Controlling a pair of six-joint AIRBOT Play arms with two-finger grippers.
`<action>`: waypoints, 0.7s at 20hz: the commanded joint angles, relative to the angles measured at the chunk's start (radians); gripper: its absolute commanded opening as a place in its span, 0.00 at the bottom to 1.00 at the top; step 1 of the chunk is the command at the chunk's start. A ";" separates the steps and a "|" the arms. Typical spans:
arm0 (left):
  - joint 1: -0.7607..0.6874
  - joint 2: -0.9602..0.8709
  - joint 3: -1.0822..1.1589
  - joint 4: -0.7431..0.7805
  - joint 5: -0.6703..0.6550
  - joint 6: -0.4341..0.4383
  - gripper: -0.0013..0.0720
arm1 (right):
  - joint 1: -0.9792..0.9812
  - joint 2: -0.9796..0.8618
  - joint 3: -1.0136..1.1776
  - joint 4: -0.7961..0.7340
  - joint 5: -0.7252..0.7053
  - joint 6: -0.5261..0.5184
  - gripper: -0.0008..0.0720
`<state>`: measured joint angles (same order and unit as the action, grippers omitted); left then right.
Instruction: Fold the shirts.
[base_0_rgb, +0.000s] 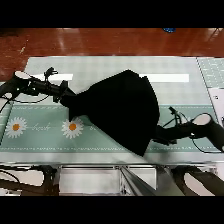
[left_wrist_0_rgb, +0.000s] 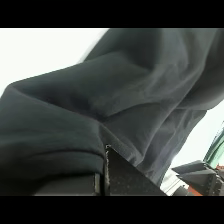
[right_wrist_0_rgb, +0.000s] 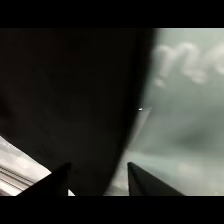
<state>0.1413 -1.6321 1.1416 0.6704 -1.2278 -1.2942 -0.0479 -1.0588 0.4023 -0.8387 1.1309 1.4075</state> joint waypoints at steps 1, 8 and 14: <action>-0.001 -0.001 0.008 0.000 -0.008 0.002 0.05 | 0.142 -0.138 0.034 0.138 -0.140 0.004 0.58; -0.005 0.000 0.008 0.000 -0.013 0.003 0.05 | 0.241 -0.312 0.287 0.182 -0.162 -0.075 0.04; 0.071 0.140 0.172 -0.073 -0.012 0.003 0.05 | 0.140 -0.229 0.785 0.094 0.060 -0.076 0.03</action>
<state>0.1730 -1.5608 1.2263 0.6559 -1.2453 -1.2915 0.1429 -1.3231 0.9520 -0.7063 1.0954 1.3254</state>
